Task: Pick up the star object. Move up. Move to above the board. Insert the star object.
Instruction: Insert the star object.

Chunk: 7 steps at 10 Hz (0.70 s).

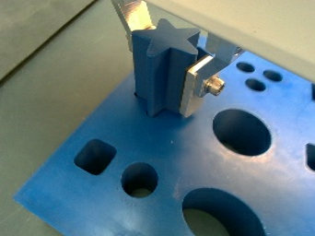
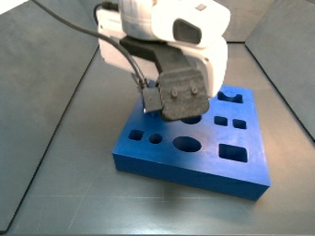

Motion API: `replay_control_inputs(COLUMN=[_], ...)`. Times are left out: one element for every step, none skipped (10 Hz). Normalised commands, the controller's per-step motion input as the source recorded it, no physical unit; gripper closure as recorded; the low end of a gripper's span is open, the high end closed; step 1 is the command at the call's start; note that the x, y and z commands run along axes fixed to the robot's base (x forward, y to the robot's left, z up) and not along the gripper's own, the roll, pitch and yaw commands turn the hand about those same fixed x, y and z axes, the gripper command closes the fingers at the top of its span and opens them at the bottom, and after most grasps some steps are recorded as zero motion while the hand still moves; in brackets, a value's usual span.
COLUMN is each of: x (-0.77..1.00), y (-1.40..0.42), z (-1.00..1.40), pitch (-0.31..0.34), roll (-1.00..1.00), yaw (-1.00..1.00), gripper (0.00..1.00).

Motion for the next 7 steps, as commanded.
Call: replay_control_inputs(x=[0.0,0.06,0.23,0.17,0.0,-0.03,0.0], y=[-0.1,-0.05,0.0,0.06,0.0,0.0,0.0], z=[-1.0,-1.0,-1.0,-0.65,-0.01,-0.07,0.0], pitch=[-0.017,-0.003,0.0,0.0,0.0,0.0,0.0], roll=[0.04,0.03,0.0,0.0,0.0,0.11,0.05], yaw=[-0.09,-0.04,0.0,-0.01,0.0,0.0,0.0], gripper=[1.0,1.0,1.0,1.0,1.0,1.0,1.0])
